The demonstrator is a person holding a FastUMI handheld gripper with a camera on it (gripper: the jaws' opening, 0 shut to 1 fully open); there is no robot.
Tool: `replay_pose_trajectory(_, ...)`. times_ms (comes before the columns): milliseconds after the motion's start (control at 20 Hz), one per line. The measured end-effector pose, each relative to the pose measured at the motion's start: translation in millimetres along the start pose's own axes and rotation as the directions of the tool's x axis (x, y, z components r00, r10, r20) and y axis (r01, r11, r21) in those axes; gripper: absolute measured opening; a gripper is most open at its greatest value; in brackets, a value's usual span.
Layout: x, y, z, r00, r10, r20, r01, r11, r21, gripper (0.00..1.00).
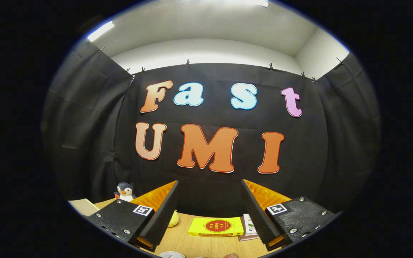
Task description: Open the storage box then place both shoes into the box .Put the left shoe in first, then the right shoe, with the right side of both shoes facing outward in a uniform manner.
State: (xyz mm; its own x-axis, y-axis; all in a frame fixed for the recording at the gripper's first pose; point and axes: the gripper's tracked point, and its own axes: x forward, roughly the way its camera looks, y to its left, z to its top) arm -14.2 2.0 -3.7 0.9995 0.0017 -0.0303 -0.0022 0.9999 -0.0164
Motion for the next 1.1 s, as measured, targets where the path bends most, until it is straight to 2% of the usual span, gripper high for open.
replay_pose_trajectory(350, -6, 2, 4, 1.0, 0.004, 0.007, -0.004, 1.0, 0.006, 0.99)
replay_pose_trajectory(700, -11, 19, -15, 0.998, 0.038, -0.042, -0.037, 0.999, 0.027, 0.99)
replay_pose_trajectory(900, -13, 37, -24, 0.993, 0.081, -0.08, -0.077, 0.996, 0.054, 0.99)
replay_pose_trajectory(1100, -18, 72, -45, 0.972, 0.178, -0.155, -0.162, 0.981, 0.106, 0.99)
